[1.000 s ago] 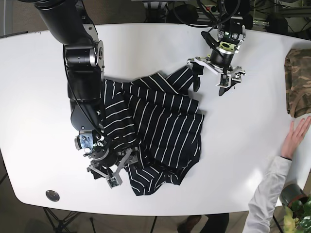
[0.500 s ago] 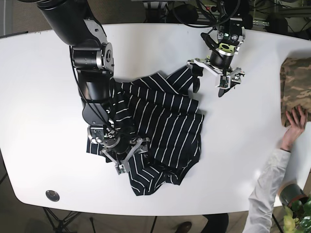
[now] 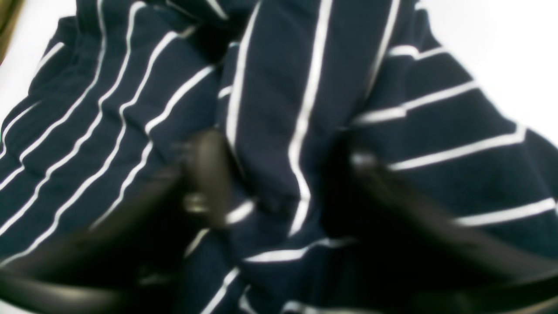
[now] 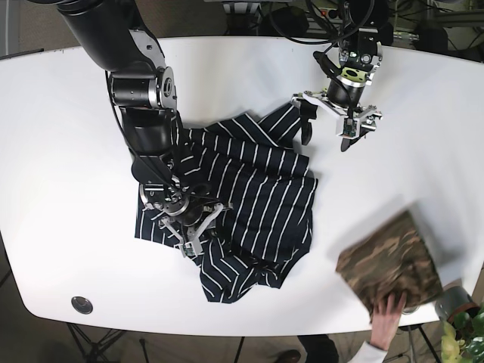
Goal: Fold the T-shirt properly
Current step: 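Lift the striped shirt with the right gripper and shake it out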
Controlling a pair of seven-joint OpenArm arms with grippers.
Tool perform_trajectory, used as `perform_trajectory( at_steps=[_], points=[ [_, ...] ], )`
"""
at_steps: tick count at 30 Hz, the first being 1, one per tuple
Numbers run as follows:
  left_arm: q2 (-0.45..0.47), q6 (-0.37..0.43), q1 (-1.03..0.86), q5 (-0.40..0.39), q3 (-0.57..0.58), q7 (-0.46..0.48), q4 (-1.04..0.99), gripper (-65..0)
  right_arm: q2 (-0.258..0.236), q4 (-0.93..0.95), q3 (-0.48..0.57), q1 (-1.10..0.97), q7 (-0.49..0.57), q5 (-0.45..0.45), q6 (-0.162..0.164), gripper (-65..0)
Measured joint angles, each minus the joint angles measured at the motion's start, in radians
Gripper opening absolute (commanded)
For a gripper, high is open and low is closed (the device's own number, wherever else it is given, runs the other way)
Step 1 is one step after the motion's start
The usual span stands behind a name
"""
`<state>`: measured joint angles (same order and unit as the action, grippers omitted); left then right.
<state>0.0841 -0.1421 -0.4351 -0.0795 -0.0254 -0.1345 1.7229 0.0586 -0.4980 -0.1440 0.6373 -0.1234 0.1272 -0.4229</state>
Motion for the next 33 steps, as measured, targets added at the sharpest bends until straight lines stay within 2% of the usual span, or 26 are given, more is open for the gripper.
perform_trajectory(
  at_steps=[2, 5, 7, 10, 16, 19, 21, 23, 26, 33],
  points=[
    [0.000, 0.000, 0.000, 0.000, 0.000, 0.000, 0.000, -16.5, 0.000, 0.001, 0.000, 0.000, -0.001, 0.000, 0.005, -60.6],
    [0.000, 0.000, 0.002, 0.000, 0.000, 0.000, 0.000, -16.5, 0.000, 0.002, 0.000, 0.011, -0.010, 0.000, 0.050, -63.6],
    [0.000, 0.000, 0.002, 0.000, 0.000, 0.000, 0.000, -16.5, 0.000, -0.016, 0.000, 0.020, -0.016, 0.001, 0.066, -62.9],
    [0.000, 0.000, 0.003, 0.000, 0.000, 0.000, 0.000, -16.5, 0.000, -0.115, 0.000, 0.022, -0.088, 0.002, 0.067, -62.9],
    [0.002, 0.000, 0.003, -0.002, 0.003, -0.002, 0.002, -16.5, -0.002, -0.456, 0.001, 0.029, -0.327, 0.003, 0.060, -62.9],
    [0.002, 0.000, 0.002, -0.004, 0.003, 0.002, 0.004, -16.5, -0.003, -0.621, 0.010, 0.042, -0.406, 0.003, 0.048, -62.9],
    [0.002, 0.000, 0.000, -0.005, 0.003, 0.003, 0.004, -16.5, -0.009, -0.699, 0.040, 0.062, -0.465, 0.006, 0.024, -62.9],
    [0.001, 0.000, 0.000, -0.004, 0.004, 0.000, 0.004, -16.5, -0.020, -0.778, 0.077, 0.094, -0.522, 0.000, -0.019, -62.9],
    [0.002, 0.000, 0.000, -0.004, 0.005, 0.000, 0.004, -16.5, -0.043, -0.874, 0.126, 0.143, -0.597, -0.019, -0.037, -62.9],
    [0.002, -0.002, -0.002, -0.004, 0.005, 0.000, 0.003, -16.5, -0.091, -0.956, 0.135, 0.341, -0.701, -0.022, -0.030, -62.9]
  ],
)
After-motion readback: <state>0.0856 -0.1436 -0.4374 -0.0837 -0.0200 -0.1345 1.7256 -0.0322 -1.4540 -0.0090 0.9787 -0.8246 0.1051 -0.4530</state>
